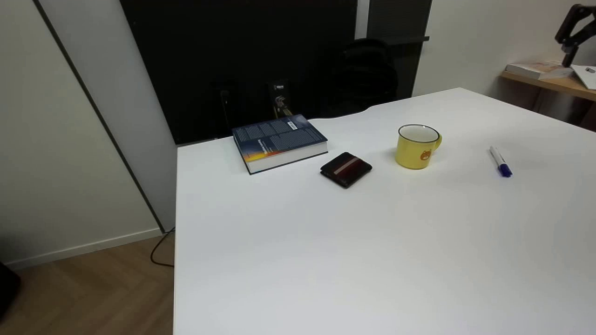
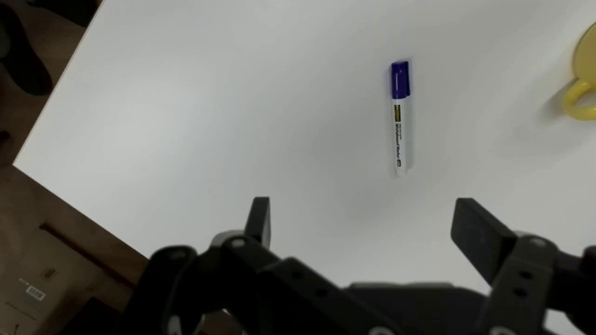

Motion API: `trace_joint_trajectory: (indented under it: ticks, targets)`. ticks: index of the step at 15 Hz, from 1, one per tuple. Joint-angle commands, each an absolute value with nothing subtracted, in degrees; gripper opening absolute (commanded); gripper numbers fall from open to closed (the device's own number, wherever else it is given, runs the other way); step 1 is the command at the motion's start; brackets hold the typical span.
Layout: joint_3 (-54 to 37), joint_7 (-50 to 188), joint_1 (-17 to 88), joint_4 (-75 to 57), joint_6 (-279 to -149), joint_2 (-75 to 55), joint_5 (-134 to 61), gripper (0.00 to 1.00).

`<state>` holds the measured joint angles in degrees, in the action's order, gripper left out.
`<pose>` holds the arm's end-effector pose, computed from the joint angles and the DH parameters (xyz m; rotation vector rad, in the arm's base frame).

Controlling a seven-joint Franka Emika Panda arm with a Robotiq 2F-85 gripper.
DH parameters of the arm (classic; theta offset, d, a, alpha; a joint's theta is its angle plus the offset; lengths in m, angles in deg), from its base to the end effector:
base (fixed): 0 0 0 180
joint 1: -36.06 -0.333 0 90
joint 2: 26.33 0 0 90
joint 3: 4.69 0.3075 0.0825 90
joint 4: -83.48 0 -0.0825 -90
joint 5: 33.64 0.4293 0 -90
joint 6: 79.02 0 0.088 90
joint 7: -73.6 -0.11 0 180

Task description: Pick the pen from the table, put it in the cup, place it back on the table then put it in the cup again

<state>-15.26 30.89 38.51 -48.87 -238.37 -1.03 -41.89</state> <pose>0.5236 -0.1234 0.1063 2.7711 -1.2043 0.0977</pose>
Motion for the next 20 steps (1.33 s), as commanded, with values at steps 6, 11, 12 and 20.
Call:
trace_joint_trajectory:
  ticks: [6, 11, 12, 20]
  targets:
    - [-14.42, 35.47, 37.34, -43.66, -246.26, 10.63, -28.6, 1.0]
    - [-12.08, 42.17, 39.1, -41.36, -247.51, 15.1, -22.21, 1.0]
    - [-11.85, 43.43, 39.22, -40.63, -246.89, 15.91, -21.46, 1.0]
    - [-13.55, 44.9, 37.09, -40.8, -246.61, 16.63, -20.18, 1.0]
